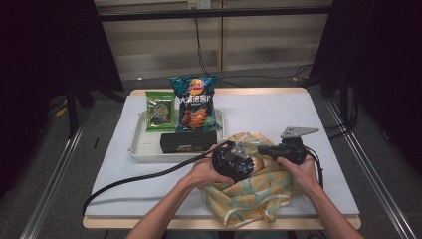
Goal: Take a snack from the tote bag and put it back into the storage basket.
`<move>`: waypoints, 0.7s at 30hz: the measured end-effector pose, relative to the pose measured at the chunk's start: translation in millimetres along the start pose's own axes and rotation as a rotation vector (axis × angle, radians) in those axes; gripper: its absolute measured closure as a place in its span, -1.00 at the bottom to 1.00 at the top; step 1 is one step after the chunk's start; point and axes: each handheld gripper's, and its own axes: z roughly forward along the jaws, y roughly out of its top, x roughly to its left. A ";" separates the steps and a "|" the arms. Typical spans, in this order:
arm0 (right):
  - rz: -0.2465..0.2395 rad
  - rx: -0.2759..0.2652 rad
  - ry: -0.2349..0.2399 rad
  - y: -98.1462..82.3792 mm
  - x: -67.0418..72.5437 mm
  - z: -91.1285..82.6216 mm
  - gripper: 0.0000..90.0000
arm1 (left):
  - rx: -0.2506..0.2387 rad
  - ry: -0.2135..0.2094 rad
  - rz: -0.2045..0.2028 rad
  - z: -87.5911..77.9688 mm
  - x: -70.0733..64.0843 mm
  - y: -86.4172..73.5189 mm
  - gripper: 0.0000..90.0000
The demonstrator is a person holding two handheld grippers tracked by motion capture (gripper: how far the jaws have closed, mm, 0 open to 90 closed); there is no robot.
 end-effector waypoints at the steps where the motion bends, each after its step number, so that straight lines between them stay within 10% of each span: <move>1: -0.001 0.000 0.000 -0.1 0.0 0.0 1.00 | 0.001 -0.003 -0.004 0.0 0.1 0.1 -0.19; 11: 0.000 -0.008 -0.004 0.1 -1.1 -3.9 1.00 | 0.022 -0.019 0.017 -3.6 -0.6 -0.2 -0.12; 21: 0.005 -0.021 -0.008 -0.2 -2.5 -8.4 1.00 | -0.060 -0.027 -0.014 -12.0 -1.3 -5.1 -0.11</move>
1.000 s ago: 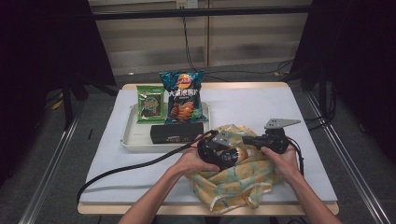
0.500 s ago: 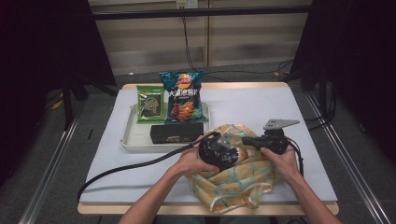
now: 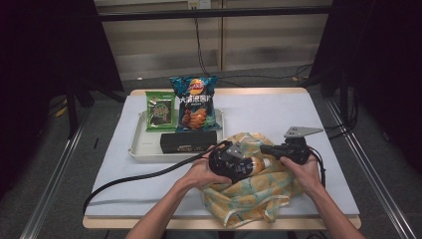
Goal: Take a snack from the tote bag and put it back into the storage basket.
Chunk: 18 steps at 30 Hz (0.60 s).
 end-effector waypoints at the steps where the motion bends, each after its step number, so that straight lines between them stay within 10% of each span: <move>1: -0.001 -0.002 -0.001 0.2 -0.2 -0.8 1.00 | -0.006 -0.006 -0.002 -1.1 0.1 -0.2 -0.11; 18: 0.011 -0.028 -0.007 1.9 -0.6 -7.0 1.00 | -0.171 0.013 -0.047 -35.1 -1.0 -9.1 -0.10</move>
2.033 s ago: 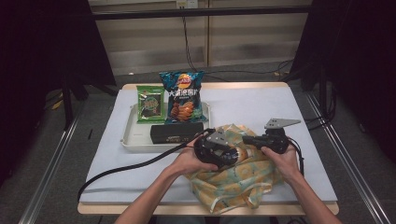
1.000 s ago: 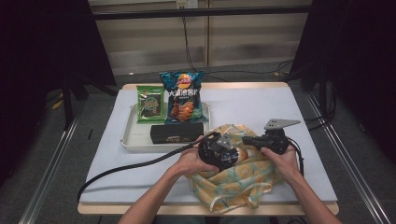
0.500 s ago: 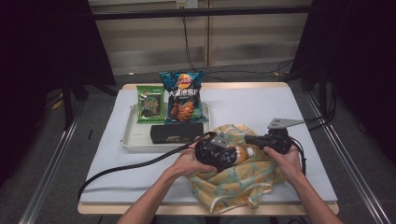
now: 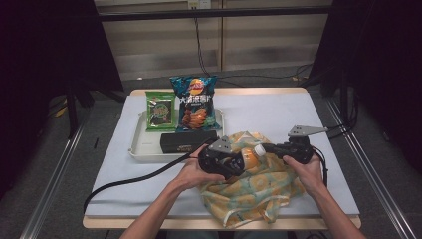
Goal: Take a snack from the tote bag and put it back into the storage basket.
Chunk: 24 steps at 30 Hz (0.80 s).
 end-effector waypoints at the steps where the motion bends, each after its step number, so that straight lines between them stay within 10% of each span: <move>1: -0.005 0.001 0.001 0.2 0.6 0.1 1.00 | -0.020 0.010 -0.003 -1.3 -1.0 -0.4 -0.09; 12: -0.018 -0.008 0.008 1.4 5.6 -1.4 1.00 | -0.090 0.126 -0.045 -13.5 -8.5 -12.0 -0.10; 24: -0.033 -0.009 0.024 -0.4 11.9 -4.7 0.70 | -0.086 0.097 -0.034 -18.3 -8.4 -17.9 -0.17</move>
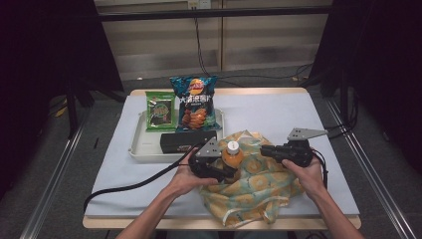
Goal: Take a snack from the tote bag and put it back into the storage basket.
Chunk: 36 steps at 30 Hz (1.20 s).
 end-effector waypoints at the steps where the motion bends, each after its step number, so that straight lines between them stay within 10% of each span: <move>1: 0.001 -0.001 -0.003 0.2 0.7 -0.7 0.63 | 0.001 -0.002 0.001 0.0 0.4 0.0 -0.17; 16: -0.023 -0.053 -0.054 -2.5 26.7 -33.3 -0.13 | -0.050 -0.071 0.008 -10.8 7.7 9.2 -0.48; 36: -0.009 -0.059 -0.035 -30.8 46.8 -49.8 -0.33 | -0.088 -0.088 -0.005 5.9 12.9 15.6 -0.47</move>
